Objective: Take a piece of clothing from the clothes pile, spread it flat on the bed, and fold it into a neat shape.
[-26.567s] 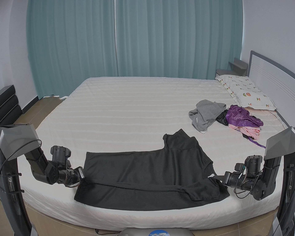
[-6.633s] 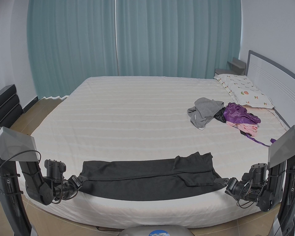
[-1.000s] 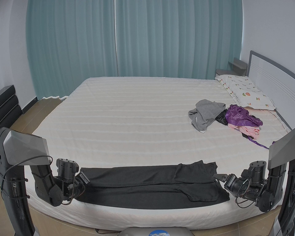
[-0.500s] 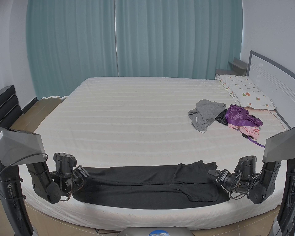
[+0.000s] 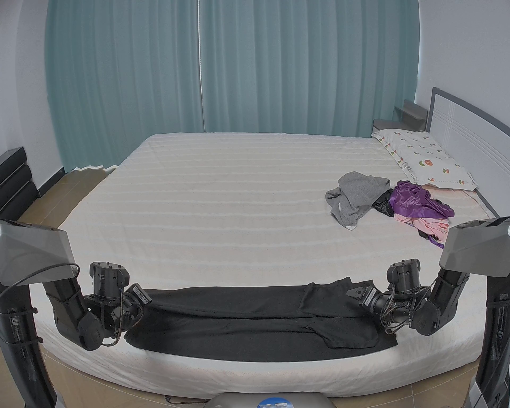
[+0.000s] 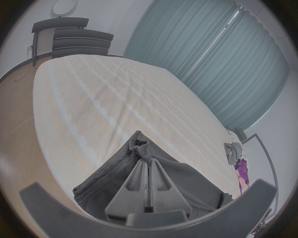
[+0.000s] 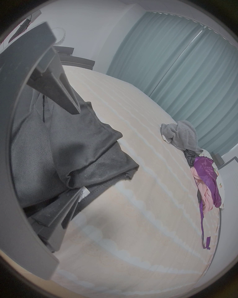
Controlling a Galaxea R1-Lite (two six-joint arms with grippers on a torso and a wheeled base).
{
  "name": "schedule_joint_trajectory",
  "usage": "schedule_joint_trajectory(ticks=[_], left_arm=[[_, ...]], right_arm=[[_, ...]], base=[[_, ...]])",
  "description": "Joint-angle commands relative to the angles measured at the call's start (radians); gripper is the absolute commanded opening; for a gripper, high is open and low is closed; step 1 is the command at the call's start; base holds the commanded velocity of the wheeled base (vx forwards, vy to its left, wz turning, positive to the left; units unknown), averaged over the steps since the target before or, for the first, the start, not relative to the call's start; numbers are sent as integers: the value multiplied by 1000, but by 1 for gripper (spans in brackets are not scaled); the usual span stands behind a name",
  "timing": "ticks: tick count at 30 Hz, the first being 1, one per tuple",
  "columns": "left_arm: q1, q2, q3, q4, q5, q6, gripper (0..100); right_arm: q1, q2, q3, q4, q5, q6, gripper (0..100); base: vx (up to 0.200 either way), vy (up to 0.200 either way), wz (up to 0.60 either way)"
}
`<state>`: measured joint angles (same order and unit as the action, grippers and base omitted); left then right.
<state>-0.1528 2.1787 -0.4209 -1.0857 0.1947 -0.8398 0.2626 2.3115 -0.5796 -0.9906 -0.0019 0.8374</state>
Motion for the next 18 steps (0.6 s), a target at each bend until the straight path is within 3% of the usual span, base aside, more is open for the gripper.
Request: schedule_joint_trajectory(ticks=[1, 2, 6, 18], left_arm=[[7, -4, 1, 0, 0, 1, 0], [7, -4, 1, 0, 0, 1, 0], [7, -4, 1, 0, 0, 1, 0], [7, -4, -9, 0, -1, 4, 0]], right_arm=[[4, 19, -20, 4, -4, 0, 100], [4, 25, -22, 4, -12, 0, 0], [4, 40, -28, 9, -52, -11, 0], [-5, -38, -40, 73, -55, -12, 0]], base=[[0, 0, 0], [0, 0, 0], [0, 0, 0], [0, 0, 0]])
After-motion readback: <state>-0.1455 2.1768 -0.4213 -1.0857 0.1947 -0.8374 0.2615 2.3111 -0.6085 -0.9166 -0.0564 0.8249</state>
